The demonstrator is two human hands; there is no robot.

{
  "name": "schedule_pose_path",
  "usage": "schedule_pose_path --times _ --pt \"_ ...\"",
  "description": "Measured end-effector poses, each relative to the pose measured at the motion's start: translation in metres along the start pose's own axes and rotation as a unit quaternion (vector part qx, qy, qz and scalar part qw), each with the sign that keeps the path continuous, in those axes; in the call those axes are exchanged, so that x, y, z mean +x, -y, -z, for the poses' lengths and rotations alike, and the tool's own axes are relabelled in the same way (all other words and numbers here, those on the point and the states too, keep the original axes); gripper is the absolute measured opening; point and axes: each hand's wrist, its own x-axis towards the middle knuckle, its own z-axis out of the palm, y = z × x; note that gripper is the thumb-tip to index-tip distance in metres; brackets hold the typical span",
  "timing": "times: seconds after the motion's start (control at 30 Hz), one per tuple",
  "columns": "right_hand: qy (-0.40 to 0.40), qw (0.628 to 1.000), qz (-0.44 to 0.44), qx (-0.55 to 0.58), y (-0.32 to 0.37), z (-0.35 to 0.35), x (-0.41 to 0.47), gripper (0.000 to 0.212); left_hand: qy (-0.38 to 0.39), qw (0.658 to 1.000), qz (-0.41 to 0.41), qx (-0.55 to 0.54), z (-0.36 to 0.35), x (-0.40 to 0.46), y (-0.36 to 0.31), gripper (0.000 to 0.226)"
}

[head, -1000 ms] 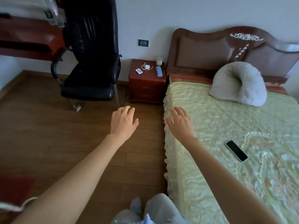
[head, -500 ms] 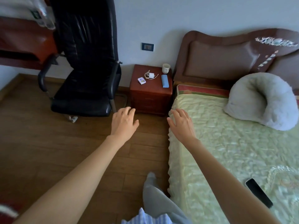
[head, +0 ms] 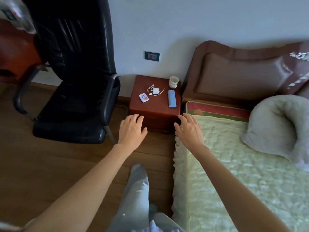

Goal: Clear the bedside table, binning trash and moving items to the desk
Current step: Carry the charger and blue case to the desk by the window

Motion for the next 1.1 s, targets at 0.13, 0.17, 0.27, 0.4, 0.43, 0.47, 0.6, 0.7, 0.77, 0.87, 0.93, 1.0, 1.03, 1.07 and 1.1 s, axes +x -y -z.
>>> schedule_pose_path --times 0.13,0.17,0.27,0.4,0.43,0.47,0.6,0.7,0.77,0.87,0.93,1.0,1.03,1.07,1.1 --pt "-0.011 1.000 -0.010 -0.010 -0.004 -0.010 0.063 0.042 0.007 1.000 -0.002 -0.012 -0.010 0.073 0.016 0.049" --pt "-0.016 1.000 -0.009 -0.013 -0.004 -0.012 0.080 0.041 0.005 1.000 -0.004 -0.011 -0.011 0.092 0.020 0.050" --pt "-0.020 0.999 -0.029 -0.018 -0.005 -0.015 0.130 0.038 0.008 1.000 -0.004 -0.008 -0.013 0.145 0.033 0.049" --pt "-0.026 0.998 -0.050 -0.005 -0.010 -0.024 0.184 0.038 0.019 1.000 -0.024 -0.001 -0.018 0.204 0.043 0.046" --pt "-0.027 0.998 -0.056 -0.001 -0.013 -0.028 0.195 0.038 0.021 0.999 -0.024 -0.004 -0.021 0.216 0.044 0.045" --pt "-0.029 0.998 -0.060 0.000 -0.017 -0.031 0.205 0.038 0.026 0.999 -0.024 -0.006 -0.025 0.228 0.044 0.043" --pt "-0.027 0.997 -0.076 0.007 -0.040 -0.046 0.248 0.036 0.055 0.998 -0.031 -0.014 -0.043 0.278 0.042 0.045" --pt "-0.009 0.996 -0.084 0.012 -0.061 -0.056 0.282 0.037 0.068 0.997 -0.026 -0.015 -0.061 0.315 0.039 0.044" --pt "0.004 0.996 -0.083 0.013 -0.075 -0.062 0.306 0.037 0.072 0.997 -0.011 -0.011 -0.073 0.339 0.037 0.044" --pt "0.018 0.997 -0.071 0.015 -0.097 -0.074 0.341 0.035 0.082 0.996 0.017 -0.005 -0.092 0.370 0.031 0.046" --pt "0.039 0.997 -0.069 0.015 -0.111 -0.085 0.359 0.035 0.092 0.995 0.035 -0.009 -0.105 0.386 0.027 0.046" --pt "0.059 0.996 -0.059 0.009 -0.123 -0.097 0.375 0.036 0.099 0.994 0.048 -0.011 -0.119 0.399 0.024 0.046" --pt "0.068 0.996 -0.057 0.008 -0.129 -0.103 0.381 0.036 0.105 0.993 0.053 -0.011 -0.126 0.405 0.023 0.046" --pt "0.076 0.995 -0.057 0.011 -0.134 -0.109 0.387 0.037 0.112 0.992 0.057 -0.013 -0.133 0.410 0.022 0.046" --pt "0.081 0.995 -0.061 0.016 -0.139 -0.114 0.393 0.036 0.119 0.991 0.062 -0.015 -0.141 0.414 0.023 0.045"
